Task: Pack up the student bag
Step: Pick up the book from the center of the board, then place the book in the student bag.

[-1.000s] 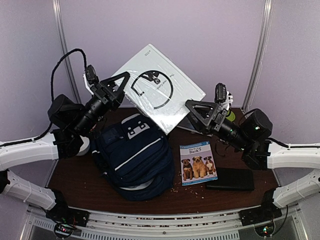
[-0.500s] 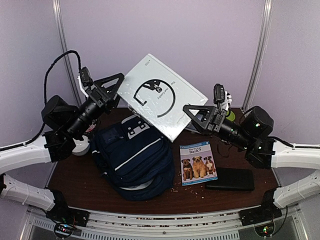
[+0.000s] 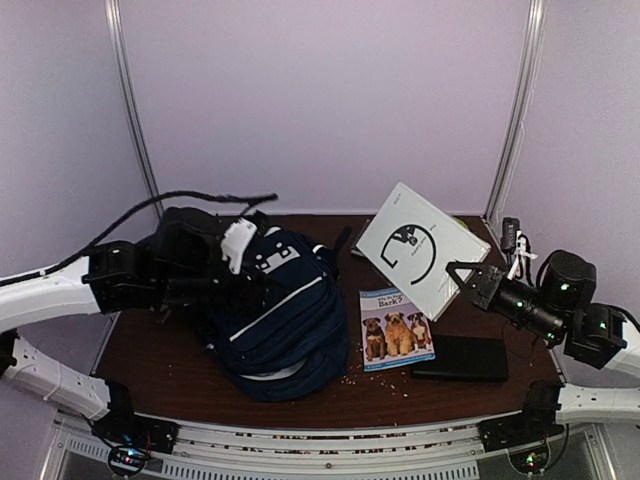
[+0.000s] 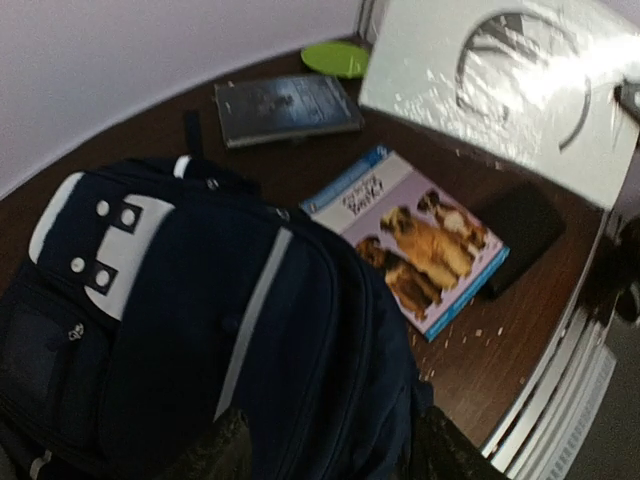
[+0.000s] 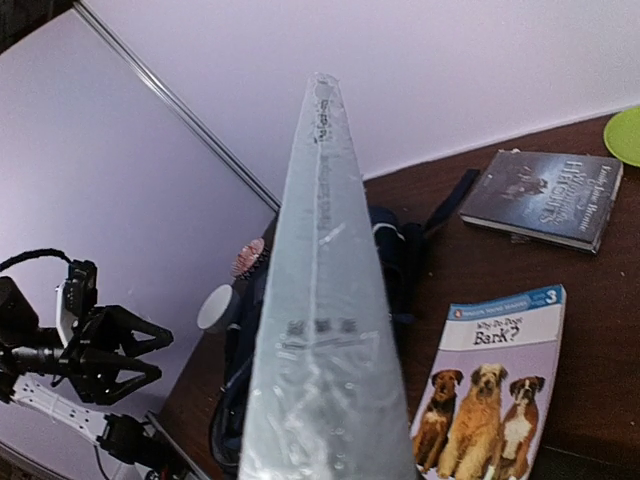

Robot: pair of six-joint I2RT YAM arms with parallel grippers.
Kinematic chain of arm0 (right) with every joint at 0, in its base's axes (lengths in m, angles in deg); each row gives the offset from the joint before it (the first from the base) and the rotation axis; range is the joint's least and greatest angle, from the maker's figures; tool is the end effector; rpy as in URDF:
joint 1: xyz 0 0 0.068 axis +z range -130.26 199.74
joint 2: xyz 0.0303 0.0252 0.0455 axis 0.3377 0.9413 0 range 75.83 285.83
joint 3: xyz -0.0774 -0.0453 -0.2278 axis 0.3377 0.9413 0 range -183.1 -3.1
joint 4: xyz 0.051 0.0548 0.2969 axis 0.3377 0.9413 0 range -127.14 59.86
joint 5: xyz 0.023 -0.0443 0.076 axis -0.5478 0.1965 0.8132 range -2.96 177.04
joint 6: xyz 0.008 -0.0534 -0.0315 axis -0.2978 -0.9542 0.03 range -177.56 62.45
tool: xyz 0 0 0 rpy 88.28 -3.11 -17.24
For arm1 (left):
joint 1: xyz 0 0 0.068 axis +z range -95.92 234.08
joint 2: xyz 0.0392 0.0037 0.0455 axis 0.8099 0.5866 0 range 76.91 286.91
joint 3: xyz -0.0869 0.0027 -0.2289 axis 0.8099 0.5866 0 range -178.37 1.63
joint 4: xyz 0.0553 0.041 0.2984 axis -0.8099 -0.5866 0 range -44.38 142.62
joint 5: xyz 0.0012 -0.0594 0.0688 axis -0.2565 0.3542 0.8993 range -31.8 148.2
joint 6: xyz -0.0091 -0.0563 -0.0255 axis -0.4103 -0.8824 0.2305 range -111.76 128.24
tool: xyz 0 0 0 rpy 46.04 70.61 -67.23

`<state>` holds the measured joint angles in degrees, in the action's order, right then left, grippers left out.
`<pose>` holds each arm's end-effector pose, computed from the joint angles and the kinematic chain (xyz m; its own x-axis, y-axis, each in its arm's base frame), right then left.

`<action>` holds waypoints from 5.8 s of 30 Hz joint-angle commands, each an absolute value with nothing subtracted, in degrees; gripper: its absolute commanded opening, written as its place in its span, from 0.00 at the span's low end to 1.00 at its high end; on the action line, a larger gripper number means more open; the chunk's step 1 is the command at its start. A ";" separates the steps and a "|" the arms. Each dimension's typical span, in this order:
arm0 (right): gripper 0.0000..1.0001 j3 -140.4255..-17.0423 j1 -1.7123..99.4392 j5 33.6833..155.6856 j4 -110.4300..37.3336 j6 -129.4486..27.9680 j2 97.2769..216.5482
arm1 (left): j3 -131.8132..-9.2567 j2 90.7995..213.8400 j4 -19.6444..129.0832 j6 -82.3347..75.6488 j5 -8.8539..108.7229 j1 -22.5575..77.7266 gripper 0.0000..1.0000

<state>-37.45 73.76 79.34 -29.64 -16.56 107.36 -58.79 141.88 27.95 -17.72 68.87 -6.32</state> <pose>0.1400 0.1820 0.3008 -0.5108 0.4030 -0.7594 -0.5146 0.5643 0.6456 0.1668 -0.2756 0.3042 -0.5558 0.1075 -0.8243 0.5910 0.7485 -0.3008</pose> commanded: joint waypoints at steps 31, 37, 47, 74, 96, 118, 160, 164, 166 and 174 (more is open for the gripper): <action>0.00 -35.18 73.49 74.87 -26.12 -16.51 101.80 | -73.18 176.60 13.29 -5.72 75.94 -14.38 0.97; 0.00 -36.23 73.48 75.56 -25.57 -16.90 102.46 | -72.99 179.37 12.74 -6.56 80.93 -13.87 0.67; 0.00 -36.92 73.44 80.07 -25.99 -17.39 102.75 | -76.21 169.68 10.86 -5.87 89.09 -13.34 0.00; 0.00 -34.65 75.51 103.44 -51.33 6.18 125.39 | -99.12 164.90 13.15 -7.83 86.01 -5.71 0.00; 0.00 -42.82 73.79 96.37 -88.16 19.35 160.26 | -95.92 162.09 20.03 -14.34 73.07 -5.68 0.00; 0.00 -61.07 73.37 91.00 -73.17 19.89 177.80 | -93.89 159.44 22.41 -17.31 67.71 -5.68 0.00; 0.67 -65.65 70.54 93.06 -35.69 7.26 174.98 | -82.92 156.71 24.63 -19.36 73.00 -1.46 0.00; 0.29 -64.60 70.58 92.83 -37.56 8.14 177.32 | -82.19 156.72 25.75 -19.68 71.73 -1.46 0.00; 0.15 -64.33 70.58 93.94 -41.00 10.21 178.67 | -82.04 156.76 26.17 -20.00 70.64 -1.46 0.00; 0.00 -64.52 72.19 88.91 -56.46 18.08 181.95 | -81.39 156.56 27.06 -22.22 66.75 -1.55 0.00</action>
<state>-63.15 71.31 95.49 -52.13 15.24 178.66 -80.91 159.74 17.42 -20.52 68.92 -1.88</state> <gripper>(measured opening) 0.141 0.064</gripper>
